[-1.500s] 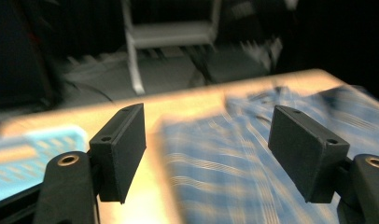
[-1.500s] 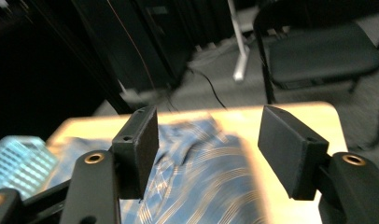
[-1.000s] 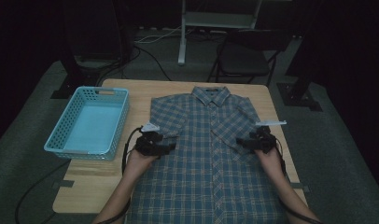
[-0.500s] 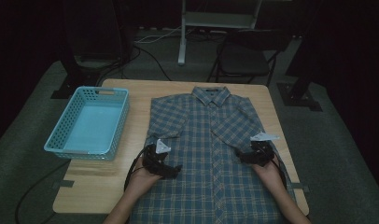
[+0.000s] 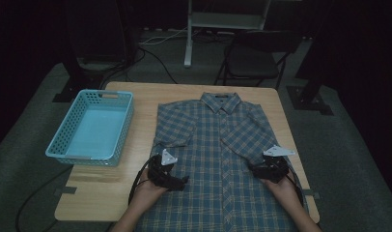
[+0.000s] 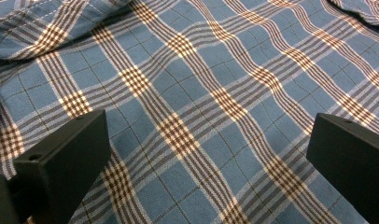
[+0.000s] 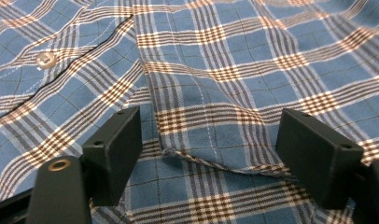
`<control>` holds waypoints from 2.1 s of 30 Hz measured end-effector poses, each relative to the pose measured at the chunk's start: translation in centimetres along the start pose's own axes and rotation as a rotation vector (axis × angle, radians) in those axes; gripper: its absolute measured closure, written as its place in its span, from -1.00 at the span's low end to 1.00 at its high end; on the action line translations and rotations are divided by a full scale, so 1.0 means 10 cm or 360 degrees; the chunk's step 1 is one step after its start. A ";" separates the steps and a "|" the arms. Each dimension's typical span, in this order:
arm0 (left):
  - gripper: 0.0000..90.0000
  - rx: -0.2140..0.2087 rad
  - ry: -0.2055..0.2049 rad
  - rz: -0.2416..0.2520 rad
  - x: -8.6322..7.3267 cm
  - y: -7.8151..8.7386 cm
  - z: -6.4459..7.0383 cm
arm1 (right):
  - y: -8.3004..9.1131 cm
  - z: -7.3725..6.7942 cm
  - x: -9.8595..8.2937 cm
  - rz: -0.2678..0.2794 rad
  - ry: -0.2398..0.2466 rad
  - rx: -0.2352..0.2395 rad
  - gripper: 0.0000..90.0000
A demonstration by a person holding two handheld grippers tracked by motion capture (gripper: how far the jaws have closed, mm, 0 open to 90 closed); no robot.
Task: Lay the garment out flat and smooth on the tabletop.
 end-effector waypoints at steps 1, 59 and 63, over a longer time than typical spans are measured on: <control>-0.99 -0.0009 0.0002 0.0005 -0.01 0.01 0.02 | 0.01 0.02 -0.01 -0.0011 -0.0015 0.0015 -0.54; -0.99 0.0037 0.0116 0.0115 -0.50 0.55 0.05 | -0.33 -0.37 0.81 -0.0153 0.0178 0.0408 -0.14; -0.99 0.0043 0.0096 0.0087 -0.51 0.53 0.06 | -0.43 -0.44 0.80 -0.0198 0.0246 0.0352 -0.09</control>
Point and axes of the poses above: each handheld gripper's, and its own axes: y roughly backward along the jaws, x roughly out of its top, z roughly to its right, the point moved 1 cm from there along -y, roughly forward along the jaws, and after that the axes turned 9 degrees about -x, right-handed, at the moved point
